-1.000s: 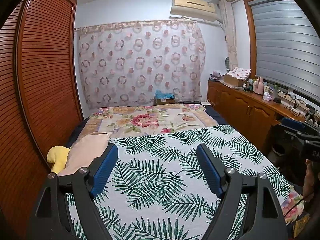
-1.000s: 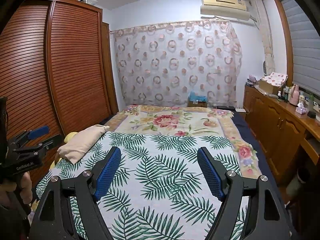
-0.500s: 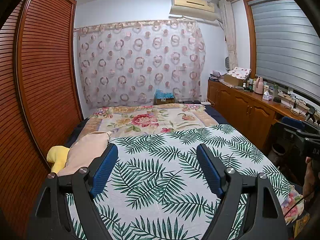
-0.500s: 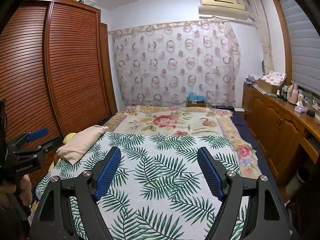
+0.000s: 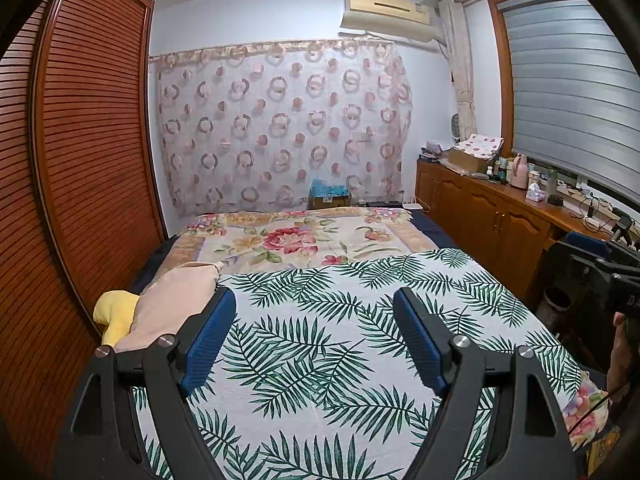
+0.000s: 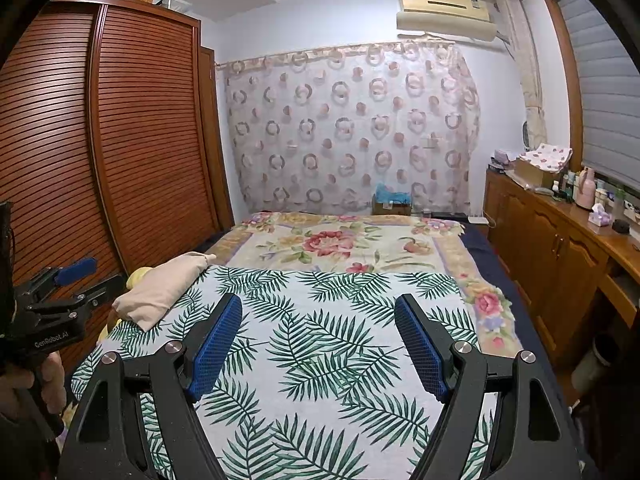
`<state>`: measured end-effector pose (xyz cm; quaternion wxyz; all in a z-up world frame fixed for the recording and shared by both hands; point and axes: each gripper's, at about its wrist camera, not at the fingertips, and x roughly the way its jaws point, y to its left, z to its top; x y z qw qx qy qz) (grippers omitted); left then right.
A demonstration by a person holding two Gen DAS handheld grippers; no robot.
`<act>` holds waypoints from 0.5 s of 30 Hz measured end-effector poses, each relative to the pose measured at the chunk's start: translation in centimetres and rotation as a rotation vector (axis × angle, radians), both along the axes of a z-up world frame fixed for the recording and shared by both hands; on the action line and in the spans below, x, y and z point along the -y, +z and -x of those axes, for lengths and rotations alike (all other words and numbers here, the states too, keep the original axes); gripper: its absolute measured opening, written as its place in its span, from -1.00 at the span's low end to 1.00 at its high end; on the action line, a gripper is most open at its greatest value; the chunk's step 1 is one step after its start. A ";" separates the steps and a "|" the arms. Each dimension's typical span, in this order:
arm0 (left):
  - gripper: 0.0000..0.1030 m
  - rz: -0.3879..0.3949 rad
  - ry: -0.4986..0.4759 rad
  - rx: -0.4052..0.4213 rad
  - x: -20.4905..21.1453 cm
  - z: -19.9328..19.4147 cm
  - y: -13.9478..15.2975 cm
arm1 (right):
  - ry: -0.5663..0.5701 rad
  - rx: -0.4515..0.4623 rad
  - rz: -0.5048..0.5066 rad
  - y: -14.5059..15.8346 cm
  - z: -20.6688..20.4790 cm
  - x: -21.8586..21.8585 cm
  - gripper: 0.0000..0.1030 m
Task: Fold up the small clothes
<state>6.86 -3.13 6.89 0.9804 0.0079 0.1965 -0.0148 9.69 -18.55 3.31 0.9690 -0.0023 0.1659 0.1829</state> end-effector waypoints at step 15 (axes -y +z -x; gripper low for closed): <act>0.62 0.000 0.000 0.000 0.1 0.0 -0.1 | 0.002 0.001 -0.002 0.0 0.0 0.1 0.56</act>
